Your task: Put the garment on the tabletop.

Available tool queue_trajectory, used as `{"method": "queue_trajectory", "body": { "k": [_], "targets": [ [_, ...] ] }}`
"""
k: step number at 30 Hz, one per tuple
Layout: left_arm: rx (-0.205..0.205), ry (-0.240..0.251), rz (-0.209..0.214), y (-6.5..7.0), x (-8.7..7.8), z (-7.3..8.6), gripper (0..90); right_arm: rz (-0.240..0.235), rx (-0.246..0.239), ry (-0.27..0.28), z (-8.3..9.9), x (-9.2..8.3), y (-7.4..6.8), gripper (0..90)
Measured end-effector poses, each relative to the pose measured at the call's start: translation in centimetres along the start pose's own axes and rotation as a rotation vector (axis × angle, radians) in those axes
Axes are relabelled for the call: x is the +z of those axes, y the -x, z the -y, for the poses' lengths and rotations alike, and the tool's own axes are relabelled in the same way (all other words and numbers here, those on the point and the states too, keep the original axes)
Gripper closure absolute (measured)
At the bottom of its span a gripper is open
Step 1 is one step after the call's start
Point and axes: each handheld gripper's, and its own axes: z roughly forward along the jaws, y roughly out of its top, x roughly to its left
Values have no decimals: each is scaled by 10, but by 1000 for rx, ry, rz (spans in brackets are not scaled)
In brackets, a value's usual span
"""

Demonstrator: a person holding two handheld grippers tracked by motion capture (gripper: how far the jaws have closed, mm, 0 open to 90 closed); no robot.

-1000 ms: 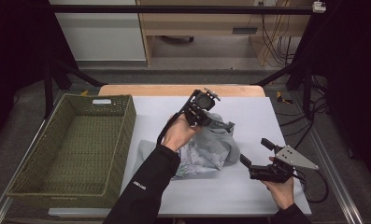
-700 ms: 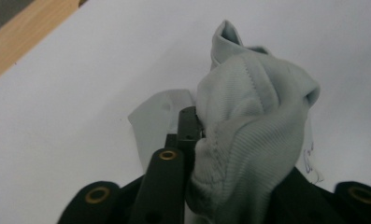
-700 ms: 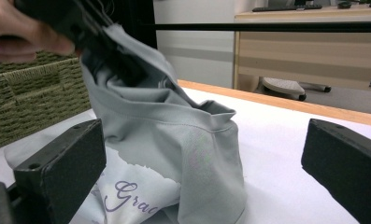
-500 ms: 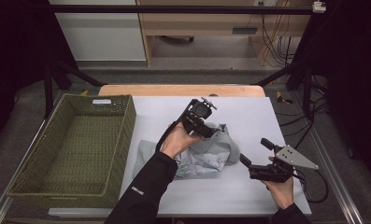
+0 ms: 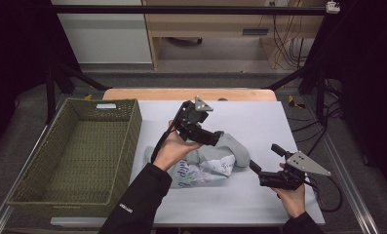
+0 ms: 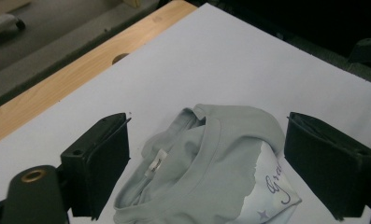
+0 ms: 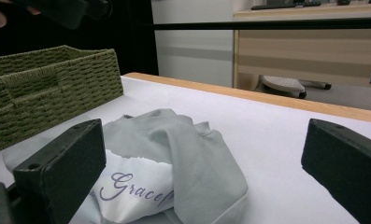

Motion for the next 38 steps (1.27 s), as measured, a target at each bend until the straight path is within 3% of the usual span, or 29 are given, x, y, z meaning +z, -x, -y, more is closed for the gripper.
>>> {"method": "queue_trajectory", "body": {
  "k": [2, 7, 11, 15, 22, 23, 27, 29, 36, 38],
  "targets": [
    [-13, 47, 5, -1, -6, 12, 120, 3, 25, -6, 0, 0, -1, 3],
    [-33, 156, 15, -1, -17, 43, 96, 0, 9, -5, 1, 0, 1, 3],
    [-62, 259, 33, 0, -24, 67, 91, 5, 25, -9, 1, 0, 0, 3],
    [-85, 321, 47, 2, -29, 91, 82, 0, 18, -2, 1, 0, 2, 3],
    [-134, 377, 45, 1, -38, 122, 66, -4, 6, -7, 2, 0, 3, 3],
    [-134, 385, 44, 0, -40, 126, 66, -6, 28, -10, 2, 0, 1, 3],
    [-138, 393, 41, -3, -48, 131, 66, 0, 29, -9, 2, 0, 2, 3],
    [-124, 397, 18, -3, -51, 134, 66, -7, 21, -4, 2, 0, 3, 3],
    [-137, 393, -13, -8, -48, 144, 66, -4, 31, -13, 2, -1, 3, 3],
    [-137, 388, -18, -10, -48, 146, 66, -8, -2, -9, 3, 0, 5, 3]
  ]
}}
